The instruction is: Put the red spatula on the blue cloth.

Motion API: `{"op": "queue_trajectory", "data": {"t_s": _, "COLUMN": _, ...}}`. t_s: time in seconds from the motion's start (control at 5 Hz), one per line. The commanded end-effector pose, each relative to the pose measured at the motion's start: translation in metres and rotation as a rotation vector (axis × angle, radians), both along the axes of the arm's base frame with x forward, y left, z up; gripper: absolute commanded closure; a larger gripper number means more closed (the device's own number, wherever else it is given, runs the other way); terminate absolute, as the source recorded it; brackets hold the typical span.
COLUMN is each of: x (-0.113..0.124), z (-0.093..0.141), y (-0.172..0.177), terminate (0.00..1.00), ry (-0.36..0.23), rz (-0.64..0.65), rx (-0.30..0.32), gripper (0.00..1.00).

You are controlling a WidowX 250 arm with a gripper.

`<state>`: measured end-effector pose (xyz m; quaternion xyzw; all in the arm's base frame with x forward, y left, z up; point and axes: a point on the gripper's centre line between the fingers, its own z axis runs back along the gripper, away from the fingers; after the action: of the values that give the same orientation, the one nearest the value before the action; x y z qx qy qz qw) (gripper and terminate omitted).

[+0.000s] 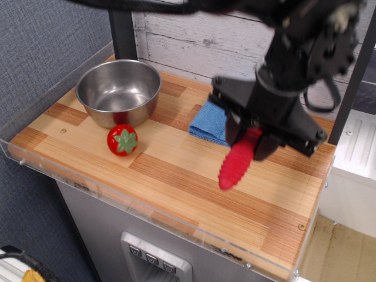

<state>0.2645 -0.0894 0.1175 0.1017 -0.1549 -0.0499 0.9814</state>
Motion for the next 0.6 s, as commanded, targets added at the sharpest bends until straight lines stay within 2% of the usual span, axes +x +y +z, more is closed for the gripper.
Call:
{"op": "queue_trajectory", "data": {"t_s": 0.0, "x": 0.03, "z": 0.032, "y": 0.024, "terminate": 0.0, "ry": -0.086, "rz": 0.006, "rx": 0.026, "gripper": 1.0}}
{"op": "queue_trajectory", "data": {"t_s": 0.4, "x": 0.065, "z": 0.004, "y": 0.041, "terminate": 0.0, "ry": -0.029, "rz": -0.028, "rx": 0.036, "gripper": 1.0}}
